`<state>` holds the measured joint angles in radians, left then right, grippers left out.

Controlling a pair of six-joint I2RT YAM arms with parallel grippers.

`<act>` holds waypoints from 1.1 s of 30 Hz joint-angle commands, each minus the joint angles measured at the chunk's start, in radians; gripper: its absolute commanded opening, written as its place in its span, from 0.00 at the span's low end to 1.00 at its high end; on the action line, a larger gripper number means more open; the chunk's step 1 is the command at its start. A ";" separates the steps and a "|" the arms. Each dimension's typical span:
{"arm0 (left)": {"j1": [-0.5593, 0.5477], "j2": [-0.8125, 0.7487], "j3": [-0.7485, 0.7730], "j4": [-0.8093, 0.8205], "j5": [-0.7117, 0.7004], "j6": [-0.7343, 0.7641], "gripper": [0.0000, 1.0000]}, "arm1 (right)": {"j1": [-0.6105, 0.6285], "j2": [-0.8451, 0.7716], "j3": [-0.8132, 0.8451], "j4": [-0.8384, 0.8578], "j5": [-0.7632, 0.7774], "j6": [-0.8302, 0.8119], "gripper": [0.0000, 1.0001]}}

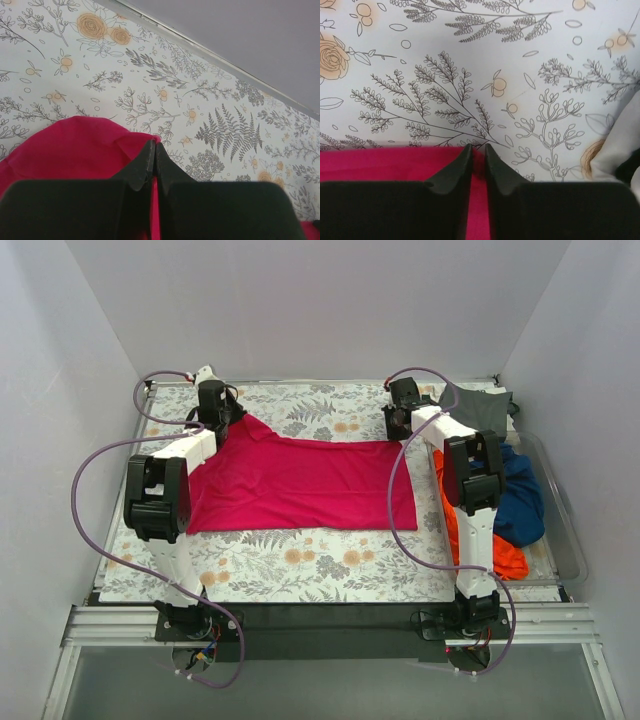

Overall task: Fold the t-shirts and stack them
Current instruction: Fold the tshirt

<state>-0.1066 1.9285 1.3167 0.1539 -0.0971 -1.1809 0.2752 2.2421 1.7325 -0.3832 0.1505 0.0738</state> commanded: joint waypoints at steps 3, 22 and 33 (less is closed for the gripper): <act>0.005 -0.089 -0.013 -0.008 -0.013 0.020 0.00 | -0.001 -0.050 -0.022 -0.052 -0.002 -0.005 0.01; 0.005 -0.362 -0.214 -0.025 0.023 -0.101 0.00 | 0.041 -0.424 -0.335 0.020 -0.006 0.020 0.01; 0.005 -0.756 -0.542 -0.014 0.060 -0.207 0.00 | 0.133 -0.664 -0.616 0.032 0.046 0.055 0.01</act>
<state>-0.1066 1.2881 0.8097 0.1337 -0.0509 -1.3552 0.3912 1.6577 1.1473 -0.3702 0.1627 0.1059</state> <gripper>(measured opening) 0.015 0.020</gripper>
